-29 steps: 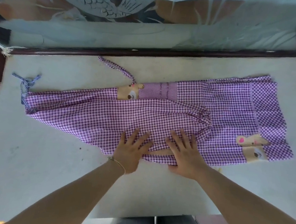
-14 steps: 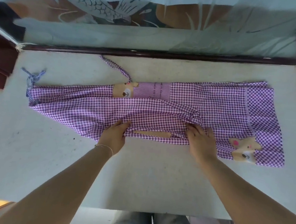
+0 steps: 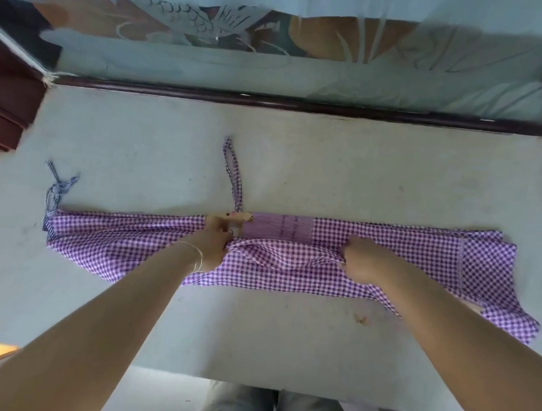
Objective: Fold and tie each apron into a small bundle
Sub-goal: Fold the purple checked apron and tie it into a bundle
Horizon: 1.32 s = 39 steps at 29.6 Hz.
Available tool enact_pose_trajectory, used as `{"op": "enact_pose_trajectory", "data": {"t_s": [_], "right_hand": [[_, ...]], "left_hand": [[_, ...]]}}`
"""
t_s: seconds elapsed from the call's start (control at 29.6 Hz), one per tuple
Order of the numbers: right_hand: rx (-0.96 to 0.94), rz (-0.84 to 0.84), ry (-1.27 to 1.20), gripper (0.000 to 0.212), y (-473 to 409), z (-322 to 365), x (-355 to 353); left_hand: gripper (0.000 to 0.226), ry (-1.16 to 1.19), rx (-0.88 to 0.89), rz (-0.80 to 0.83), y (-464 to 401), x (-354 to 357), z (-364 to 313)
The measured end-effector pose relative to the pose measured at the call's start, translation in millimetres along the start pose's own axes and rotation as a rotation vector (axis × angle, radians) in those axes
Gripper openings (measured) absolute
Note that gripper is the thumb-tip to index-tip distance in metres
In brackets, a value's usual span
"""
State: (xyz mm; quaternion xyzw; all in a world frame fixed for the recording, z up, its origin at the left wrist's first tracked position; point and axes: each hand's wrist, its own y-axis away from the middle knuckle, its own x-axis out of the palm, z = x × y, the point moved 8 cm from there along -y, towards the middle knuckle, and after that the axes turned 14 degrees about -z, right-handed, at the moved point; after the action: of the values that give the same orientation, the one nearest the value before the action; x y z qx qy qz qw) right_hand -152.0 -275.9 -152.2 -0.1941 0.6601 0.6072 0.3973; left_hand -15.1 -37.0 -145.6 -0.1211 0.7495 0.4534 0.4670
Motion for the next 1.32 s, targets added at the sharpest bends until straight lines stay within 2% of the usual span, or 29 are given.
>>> {"op": "enact_pose_trajectory", "data": {"t_s": [0.1, 0.17, 0.27, 0.37, 0.51, 0.64, 0.71, 0.81, 0.88, 0.95, 1.01, 1.08, 1.15, 1.22, 1.25, 1.32], "right_hand": [[-0.065, 0.021, -0.015, 0.045, -8.4, 0.1, -5.7], [-0.024, 0.044, -0.126, 0.049, -15.1, -3.2, -11.7], [0.046, 0.082, -0.271, 0.055, -24.8, -11.0, -19.8], [0.102, 0.08, -0.357, 0.06, -34.3, -18.2, -18.6], [0.147, 0.063, -0.385, 0.067, -43.5, -23.2, -15.8], [0.163, 0.091, -0.337, 0.068, -47.0, -21.8, -16.9], [0.165, 0.135, -0.299, 0.072, -47.2, -20.4, -16.7], [0.151, 0.192, -0.223, 0.077, -46.8, -15.1, -18.6], [0.133, 0.243, -0.187, 0.079, -46.5, -10.0, -17.5], [0.115, 0.292, -0.18, 0.084, -45.3, -2.2, -15.0], [0.108, 0.295, -0.227, 0.088, -44.4, -2.1, -13.0], [0.129, 0.221, -0.301, 0.075, -43.3, -6.8, -12.1], [0.136, 0.034, -0.223, 0.049, -39.1, -12.7, -15.6], [0.127, -0.223, -0.018, 0.045, -31.7, -10.7, -28.2], [0.131, -0.304, -0.002, 0.043, -29.7, -9.5, -29.8], [0.156, -0.365, -0.085, 0.035, -27.6, -13.0, -29.5]], "left_hand": [[0.038, 0.027, -0.011, -0.078, -7.1, -12.4, -1.3], [0.038, 0.114, -0.08, -0.15, -12.7, -25.5, 2.8], [0.021, 0.17, -0.194, -0.202, -21.6, -34.3, 9.0], [0.027, 0.178, -0.206, -0.224, -29.6, -34.7, 5.6], [0.026, 0.121, -0.175, -0.289, -40.4, -32.5, -3.4], [0.025, -0.089, -0.121, -0.364, -39.6, -33.3, -16.3], [0.036, -0.136, -0.066, -0.397, -38.5, -33.4, -30.7], [0.069, -0.119, 0.034, -0.329, -35.8, -17.8, -56.2], [0.076, -0.111, 0.1, -0.383, -34.6, -14.4, -72.7], [0.065, -0.071, 0.162, -0.508, -34.5, -17.7, -85.1], [0.045, 0.023, 0.143, -0.52, -39.9, -19.3, -92.0], [0.032, 0.103, 0.045, -0.474, -44.6, -19.6, -90.1], [0.031, 0.14, -0.046, -0.413, -50.0, -18.3, -87.1], [0.03, 0.118, -0.096, -0.352, -54.0, -17.5, -86.1], [0.029, 0.104, -0.094, -0.334, -55.5, -17.5, -87.9], [0.028, 0.118, -0.067, -0.315, -58.3, -17.2, -95.0]]}}
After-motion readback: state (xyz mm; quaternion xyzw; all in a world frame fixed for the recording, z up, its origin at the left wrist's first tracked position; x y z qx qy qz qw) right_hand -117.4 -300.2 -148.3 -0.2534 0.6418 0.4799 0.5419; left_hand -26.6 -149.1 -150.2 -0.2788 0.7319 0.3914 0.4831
